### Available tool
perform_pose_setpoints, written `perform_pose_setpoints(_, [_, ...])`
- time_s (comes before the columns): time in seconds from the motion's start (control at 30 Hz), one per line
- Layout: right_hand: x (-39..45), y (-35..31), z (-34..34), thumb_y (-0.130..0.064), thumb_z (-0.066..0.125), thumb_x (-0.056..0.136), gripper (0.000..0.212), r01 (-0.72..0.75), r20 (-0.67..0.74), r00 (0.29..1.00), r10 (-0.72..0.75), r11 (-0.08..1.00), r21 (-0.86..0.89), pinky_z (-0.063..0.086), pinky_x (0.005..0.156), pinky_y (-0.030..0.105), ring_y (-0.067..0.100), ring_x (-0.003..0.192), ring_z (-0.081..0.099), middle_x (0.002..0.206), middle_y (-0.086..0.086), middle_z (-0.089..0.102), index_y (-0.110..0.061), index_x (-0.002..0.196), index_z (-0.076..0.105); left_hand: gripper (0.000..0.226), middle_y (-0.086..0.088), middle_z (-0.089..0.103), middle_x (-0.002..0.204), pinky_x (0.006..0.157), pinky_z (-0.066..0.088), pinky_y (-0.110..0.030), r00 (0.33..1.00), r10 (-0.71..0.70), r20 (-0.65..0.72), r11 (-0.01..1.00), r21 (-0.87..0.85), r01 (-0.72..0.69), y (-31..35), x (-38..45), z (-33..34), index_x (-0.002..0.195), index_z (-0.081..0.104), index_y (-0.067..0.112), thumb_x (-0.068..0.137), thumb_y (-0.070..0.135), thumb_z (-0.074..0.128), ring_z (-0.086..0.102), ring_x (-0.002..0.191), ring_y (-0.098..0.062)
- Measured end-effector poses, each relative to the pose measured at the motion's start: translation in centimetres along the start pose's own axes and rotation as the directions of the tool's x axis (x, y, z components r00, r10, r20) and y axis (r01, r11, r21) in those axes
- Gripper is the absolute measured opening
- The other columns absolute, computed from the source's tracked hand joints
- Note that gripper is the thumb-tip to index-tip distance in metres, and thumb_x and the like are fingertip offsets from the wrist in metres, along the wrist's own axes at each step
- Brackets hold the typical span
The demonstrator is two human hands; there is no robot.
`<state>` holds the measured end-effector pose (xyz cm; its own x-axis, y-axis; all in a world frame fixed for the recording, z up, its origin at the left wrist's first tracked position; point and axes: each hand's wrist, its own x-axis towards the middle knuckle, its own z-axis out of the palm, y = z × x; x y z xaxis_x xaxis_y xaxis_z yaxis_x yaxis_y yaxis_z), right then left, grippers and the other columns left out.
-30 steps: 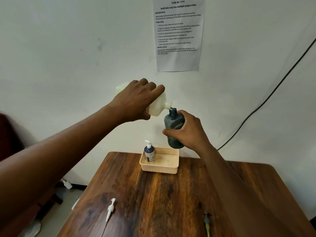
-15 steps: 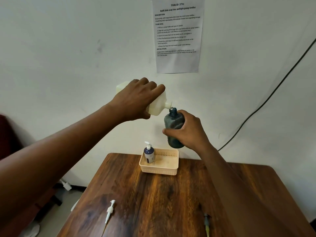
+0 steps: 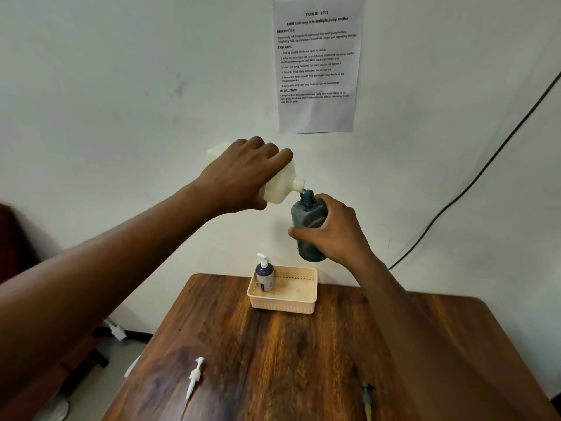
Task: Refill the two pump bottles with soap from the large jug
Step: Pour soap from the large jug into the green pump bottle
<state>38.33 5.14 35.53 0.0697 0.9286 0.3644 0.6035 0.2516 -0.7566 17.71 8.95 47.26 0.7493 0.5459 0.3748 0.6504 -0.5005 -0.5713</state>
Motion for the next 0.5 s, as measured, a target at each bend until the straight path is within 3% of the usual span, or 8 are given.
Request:
perform_pose_setpoints(0.13, [0.03, 0.09, -0.02, -0.054, 0.085, 0.067, 0.069, -0.001, -0.006, 1.000, 0.001, 1.000, -0.006, 0.043, 0.078, 0.019, 0.009, 0.098, 0.055, 0.120, -0.015, 0.055, -0.041, 0.122, 0.044, 0.081, -0.009, 0.063, 0.119, 0.081, 0.051, -0.046, 1.000, -0.002, 0.014, 1.000, 0.015, 0.002, -0.08, 0.13, -0.04, 0.130, 0.039, 0.016, 0.068, 0.037, 0.086, 0.059, 0.100, -0.034])
perform_pose_setpoints(0.27, [0.19, -0.06, -0.08, -0.055, 0.085, 0.068, 0.073, -0.001, -0.013, 1.000, 0.001, 1.000, -0.010, 0.042, 0.079, 0.019, 0.008, 0.099, 0.055, 0.127, -0.010, 0.059, -0.036, 0.127, 0.048, 0.082, -0.010, 0.064, 0.119, 0.081, 0.050, -0.045, 1.000, 0.005, 0.003, 1.000, 0.023, -0.005, -0.26, 0.25, -0.16, 0.127, 0.034, 0.018, 0.067, 0.037, 0.086, 0.059, 0.100, -0.034])
perform_pose_setpoints(0.5, [0.44, -0.23, -0.25, -0.055, 0.084, 0.068, 0.070, 0.002, -0.010, 1.000, -0.002, 1.000, -0.013, 0.044, 0.081, 0.020, 0.010, 0.100, 0.057, 0.126, -0.009, 0.060, -0.036, 0.125, 0.048, 0.082, -0.010, 0.064, 0.118, 0.080, 0.051, -0.046, 1.000, 0.009, -0.006, 0.999, 0.039, -0.009, -0.53, 0.45, -0.14, 0.126, 0.034, 0.018, 0.067, 0.037, 0.087, 0.058, 0.099, -0.035])
